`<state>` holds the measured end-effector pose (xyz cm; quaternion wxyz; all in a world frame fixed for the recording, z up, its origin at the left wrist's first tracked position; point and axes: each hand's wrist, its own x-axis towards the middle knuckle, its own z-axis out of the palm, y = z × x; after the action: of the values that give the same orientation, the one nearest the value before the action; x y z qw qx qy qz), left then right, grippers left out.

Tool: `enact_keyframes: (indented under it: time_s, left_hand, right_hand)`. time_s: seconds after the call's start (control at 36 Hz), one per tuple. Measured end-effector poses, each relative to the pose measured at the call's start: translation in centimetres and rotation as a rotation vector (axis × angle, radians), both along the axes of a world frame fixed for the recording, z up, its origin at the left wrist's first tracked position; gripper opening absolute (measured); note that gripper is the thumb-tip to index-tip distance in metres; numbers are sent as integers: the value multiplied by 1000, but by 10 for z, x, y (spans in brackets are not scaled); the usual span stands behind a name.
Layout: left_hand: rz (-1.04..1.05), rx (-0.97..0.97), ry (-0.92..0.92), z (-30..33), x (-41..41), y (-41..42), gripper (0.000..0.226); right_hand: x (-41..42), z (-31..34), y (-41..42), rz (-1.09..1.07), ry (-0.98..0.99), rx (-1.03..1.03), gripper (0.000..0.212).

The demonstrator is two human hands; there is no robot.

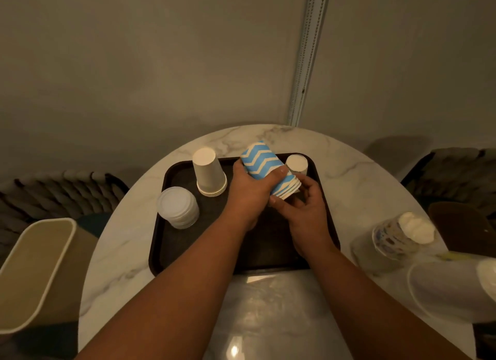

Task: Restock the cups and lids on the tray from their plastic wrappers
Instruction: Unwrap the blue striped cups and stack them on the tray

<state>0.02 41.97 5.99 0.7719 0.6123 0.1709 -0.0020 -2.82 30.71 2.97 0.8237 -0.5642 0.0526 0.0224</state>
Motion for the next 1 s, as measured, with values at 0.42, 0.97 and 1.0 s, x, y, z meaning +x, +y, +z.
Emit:
enact_keyframes:
  time_s: [0.42,0.97,1.0]
  left_hand:
    - [69,-81,-72,2,9,13,64]
    - [108,508,-370,27,58,35,79]
    - [82,562,-358,24,61,36,79]
  right_hand:
    - [3,4,6,21,131,174,80]
    - [19,-14,-13,-191,482,549,22]
    - [19,-16,-15,-188,494,552,22]
